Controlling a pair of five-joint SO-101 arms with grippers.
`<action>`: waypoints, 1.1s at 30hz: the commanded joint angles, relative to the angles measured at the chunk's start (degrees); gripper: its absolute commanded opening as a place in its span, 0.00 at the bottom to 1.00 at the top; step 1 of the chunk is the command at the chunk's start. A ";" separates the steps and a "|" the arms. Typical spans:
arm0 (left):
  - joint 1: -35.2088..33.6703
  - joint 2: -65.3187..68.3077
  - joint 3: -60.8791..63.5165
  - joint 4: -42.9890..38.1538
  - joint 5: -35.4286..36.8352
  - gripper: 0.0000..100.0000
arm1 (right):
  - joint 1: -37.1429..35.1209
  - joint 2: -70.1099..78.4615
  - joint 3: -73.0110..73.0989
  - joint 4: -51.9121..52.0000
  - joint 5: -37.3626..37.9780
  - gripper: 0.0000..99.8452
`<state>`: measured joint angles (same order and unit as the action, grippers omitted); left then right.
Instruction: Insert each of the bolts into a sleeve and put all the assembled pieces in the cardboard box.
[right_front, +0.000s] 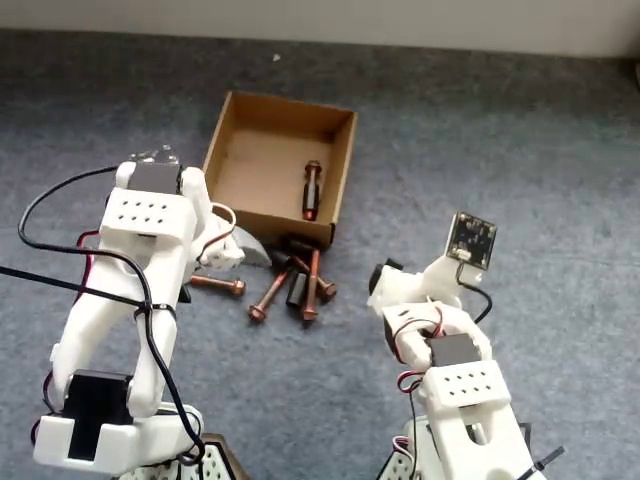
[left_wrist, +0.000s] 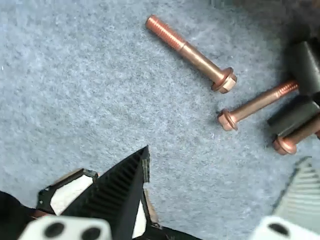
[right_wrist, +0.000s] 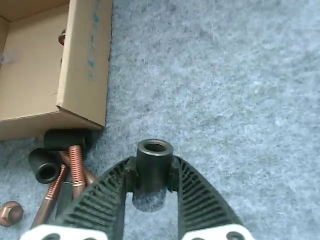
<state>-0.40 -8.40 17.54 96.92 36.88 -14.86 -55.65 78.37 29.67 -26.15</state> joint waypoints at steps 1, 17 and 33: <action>0.75 -2.15 -2.33 0.62 -12.92 0.24 | 0.57 -1.63 -0.48 -1.27 0.35 0.00; 0.66 -10.86 -4.53 -1.05 -42.81 0.01 | 0.57 -1.63 -0.48 -1.27 0.53 0.00; 0.84 -8.92 8.40 -12.84 -87.65 0.10 | 0.57 -1.63 -0.48 -1.54 0.62 0.00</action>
<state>-0.40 -20.62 24.84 87.08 -38.73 -14.86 -55.65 78.37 29.49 -26.15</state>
